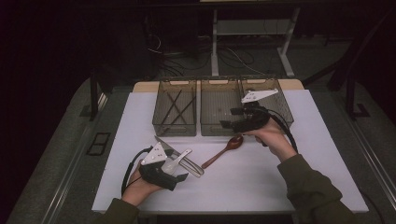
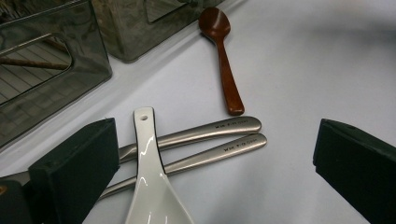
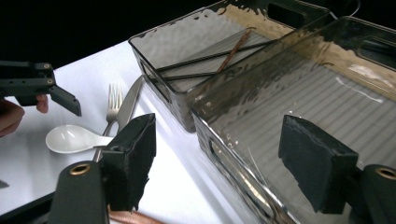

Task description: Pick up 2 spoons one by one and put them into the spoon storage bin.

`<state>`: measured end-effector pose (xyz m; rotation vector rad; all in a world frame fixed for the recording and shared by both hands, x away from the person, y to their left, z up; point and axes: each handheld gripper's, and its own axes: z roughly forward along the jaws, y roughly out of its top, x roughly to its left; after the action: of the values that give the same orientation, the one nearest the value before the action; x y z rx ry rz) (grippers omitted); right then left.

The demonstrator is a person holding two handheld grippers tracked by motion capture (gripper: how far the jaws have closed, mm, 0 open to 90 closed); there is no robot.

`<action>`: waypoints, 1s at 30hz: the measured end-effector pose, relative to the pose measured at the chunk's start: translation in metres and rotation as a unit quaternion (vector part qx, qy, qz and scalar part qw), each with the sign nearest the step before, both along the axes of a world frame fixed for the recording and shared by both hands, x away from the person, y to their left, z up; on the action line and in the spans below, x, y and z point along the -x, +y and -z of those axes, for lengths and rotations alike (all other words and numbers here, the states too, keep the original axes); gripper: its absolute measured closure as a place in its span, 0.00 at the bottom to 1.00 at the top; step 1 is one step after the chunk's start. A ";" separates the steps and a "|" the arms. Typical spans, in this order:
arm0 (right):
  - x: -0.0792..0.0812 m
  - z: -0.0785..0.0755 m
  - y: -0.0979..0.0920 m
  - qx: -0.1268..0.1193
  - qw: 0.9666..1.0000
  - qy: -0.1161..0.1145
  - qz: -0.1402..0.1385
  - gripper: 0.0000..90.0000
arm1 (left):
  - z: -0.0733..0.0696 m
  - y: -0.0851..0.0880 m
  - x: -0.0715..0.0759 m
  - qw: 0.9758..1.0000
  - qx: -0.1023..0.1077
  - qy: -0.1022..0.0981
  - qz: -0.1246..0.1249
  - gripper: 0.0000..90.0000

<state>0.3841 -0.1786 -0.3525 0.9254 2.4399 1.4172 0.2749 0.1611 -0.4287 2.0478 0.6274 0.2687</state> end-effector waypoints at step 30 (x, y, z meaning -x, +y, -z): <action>0.079 0.056 -0.093 0.020 0.996 -0.015 0.085 0.19 | -0.002 0.005 -0.002 1.000 -0.004 -0.002 -0.021 0.00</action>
<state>0.3053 -0.2721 -0.4081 1.0648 2.2975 1.3111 0.2771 0.1656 -0.4271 2.0436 0.6672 0.3007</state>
